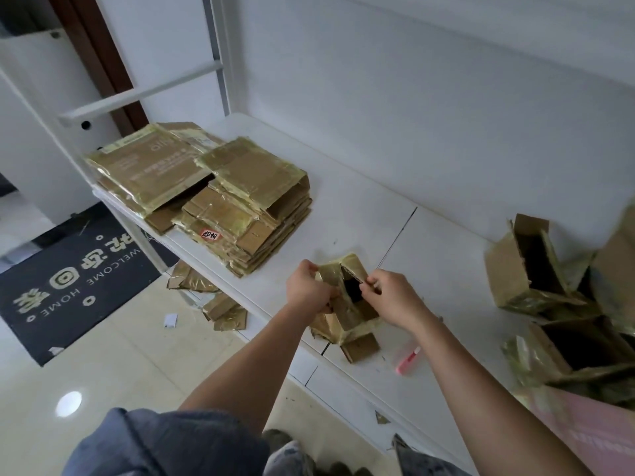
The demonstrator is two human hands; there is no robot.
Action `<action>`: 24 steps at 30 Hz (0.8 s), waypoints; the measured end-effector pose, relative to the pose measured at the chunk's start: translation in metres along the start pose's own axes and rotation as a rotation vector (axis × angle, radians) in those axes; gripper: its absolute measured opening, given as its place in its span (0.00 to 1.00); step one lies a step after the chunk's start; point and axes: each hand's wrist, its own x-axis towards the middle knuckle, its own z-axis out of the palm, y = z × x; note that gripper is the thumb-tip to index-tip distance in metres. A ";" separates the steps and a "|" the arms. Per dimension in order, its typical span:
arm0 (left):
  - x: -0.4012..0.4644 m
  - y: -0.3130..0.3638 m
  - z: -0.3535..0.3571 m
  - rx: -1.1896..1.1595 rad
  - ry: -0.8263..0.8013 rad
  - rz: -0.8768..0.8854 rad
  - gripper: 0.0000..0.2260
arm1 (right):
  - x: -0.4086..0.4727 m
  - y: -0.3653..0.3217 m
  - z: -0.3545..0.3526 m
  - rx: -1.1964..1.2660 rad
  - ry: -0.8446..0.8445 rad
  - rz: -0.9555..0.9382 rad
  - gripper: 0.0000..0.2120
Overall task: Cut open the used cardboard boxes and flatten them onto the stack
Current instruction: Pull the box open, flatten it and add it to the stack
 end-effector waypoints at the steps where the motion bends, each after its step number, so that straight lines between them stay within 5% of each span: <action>1: 0.000 0.000 0.000 0.004 0.001 0.001 0.19 | 0.001 0.002 -0.002 0.017 -0.018 0.000 0.11; 15: -0.001 0.000 0.002 0.017 0.008 -0.005 0.18 | 0.012 0.004 -0.011 0.038 -0.125 0.040 0.11; 21: -0.002 0.001 0.001 -0.014 0.001 -0.011 0.18 | 0.022 -0.016 -0.002 0.079 0.050 0.060 0.35; 24: -0.001 -0.001 0.000 -0.026 -0.006 -0.017 0.17 | 0.026 -0.026 0.012 -0.074 0.130 -0.007 0.30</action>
